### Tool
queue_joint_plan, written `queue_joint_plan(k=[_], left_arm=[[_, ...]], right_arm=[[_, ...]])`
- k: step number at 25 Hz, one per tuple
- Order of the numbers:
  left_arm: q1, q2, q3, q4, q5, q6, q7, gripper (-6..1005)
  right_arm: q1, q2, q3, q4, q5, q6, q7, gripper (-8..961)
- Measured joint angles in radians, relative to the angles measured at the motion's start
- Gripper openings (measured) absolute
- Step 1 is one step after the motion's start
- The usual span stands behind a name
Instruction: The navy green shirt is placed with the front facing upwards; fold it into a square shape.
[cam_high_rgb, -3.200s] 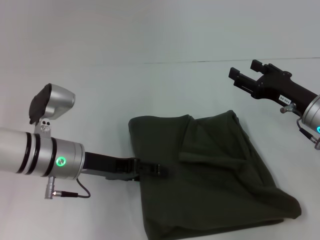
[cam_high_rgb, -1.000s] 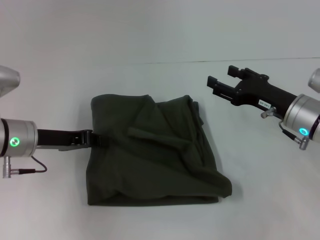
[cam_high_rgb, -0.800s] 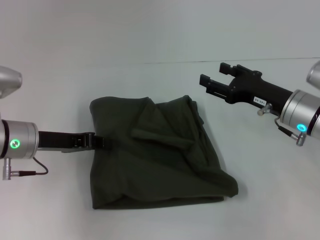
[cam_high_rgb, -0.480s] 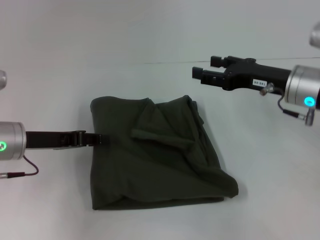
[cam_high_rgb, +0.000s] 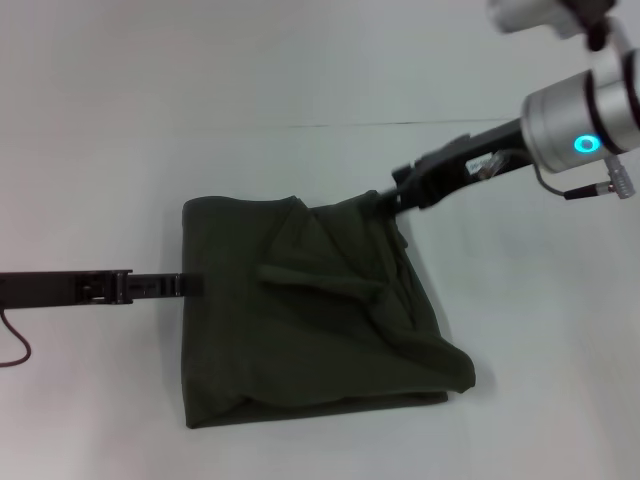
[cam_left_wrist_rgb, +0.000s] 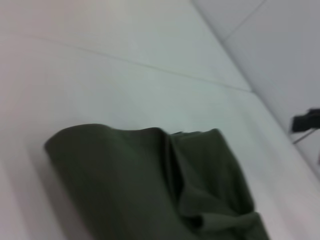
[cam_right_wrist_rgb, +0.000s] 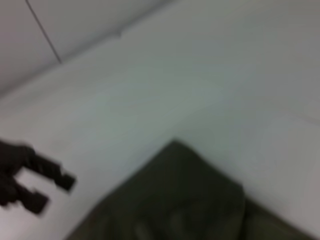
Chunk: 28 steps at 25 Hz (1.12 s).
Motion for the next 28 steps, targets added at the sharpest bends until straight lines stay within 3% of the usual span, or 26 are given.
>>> queue_joint_plan(k=[6,15,28], left_arm=[[0.012,-0.001,-0.057,-0.011,-0.042,0.124,0.124,902],[0.017,-0.015,-0.048,-0.015,-0.062,0.143,0.203,905],[0.007,-0.016,-0.047,-0.024,-0.062,0.140,0.218,905]], right_arm=[[0.059,0.007,-0.087,-0.004,-0.086,-0.070,0.018,795],[0.071,0.012,-0.225,0.033,-0.075,0.005,0.015,796],[0.117,0.014,-0.394,0.150,-0.031,0.186,0.026,795]])
